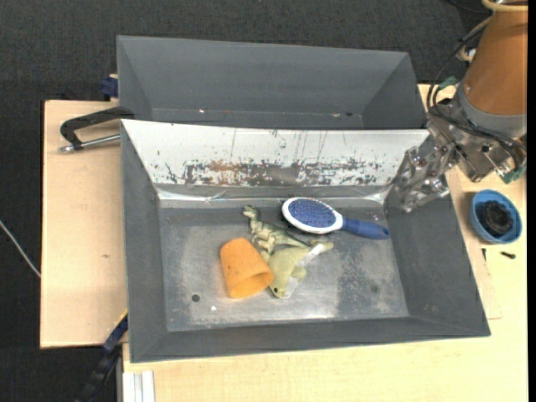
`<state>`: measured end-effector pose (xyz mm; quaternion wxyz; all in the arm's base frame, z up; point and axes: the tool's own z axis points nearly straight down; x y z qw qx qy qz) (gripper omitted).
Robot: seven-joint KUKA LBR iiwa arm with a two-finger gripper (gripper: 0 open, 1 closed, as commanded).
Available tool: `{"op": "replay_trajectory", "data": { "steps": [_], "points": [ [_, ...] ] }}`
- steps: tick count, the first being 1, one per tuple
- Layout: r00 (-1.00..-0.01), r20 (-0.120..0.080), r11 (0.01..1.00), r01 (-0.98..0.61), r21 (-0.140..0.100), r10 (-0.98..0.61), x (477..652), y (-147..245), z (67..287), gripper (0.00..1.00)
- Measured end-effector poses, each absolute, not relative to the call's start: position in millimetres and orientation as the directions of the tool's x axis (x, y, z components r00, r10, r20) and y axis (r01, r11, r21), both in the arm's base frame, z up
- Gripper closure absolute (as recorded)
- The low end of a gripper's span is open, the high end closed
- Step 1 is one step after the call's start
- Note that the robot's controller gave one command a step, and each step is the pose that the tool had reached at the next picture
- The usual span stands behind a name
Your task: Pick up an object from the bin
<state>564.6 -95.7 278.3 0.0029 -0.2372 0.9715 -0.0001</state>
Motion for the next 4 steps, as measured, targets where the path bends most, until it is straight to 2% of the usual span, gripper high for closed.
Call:
{"op": "replay_trajectory", "data": {
  "steps": [1, 2, 3, 4],
  "points": [
    [-0.674, -0.006, 0.674, -0.739, -0.007, -0.739, 578.2, -115, 287, 1.0],
    [-0.866, -0.001, 0.866, -0.5, 0.002, -0.5, 557.1, -116, 251, 1.0],
    [-0.979, 0.002, 0.979, -0.202, 0.003, -0.202, 579.0, -121, 144, 1.0],
    [-0.979, -0.002, 0.979, -0.203, 0.0, -0.203, 580.1, -121, 147, 0.0]
  ]
}}
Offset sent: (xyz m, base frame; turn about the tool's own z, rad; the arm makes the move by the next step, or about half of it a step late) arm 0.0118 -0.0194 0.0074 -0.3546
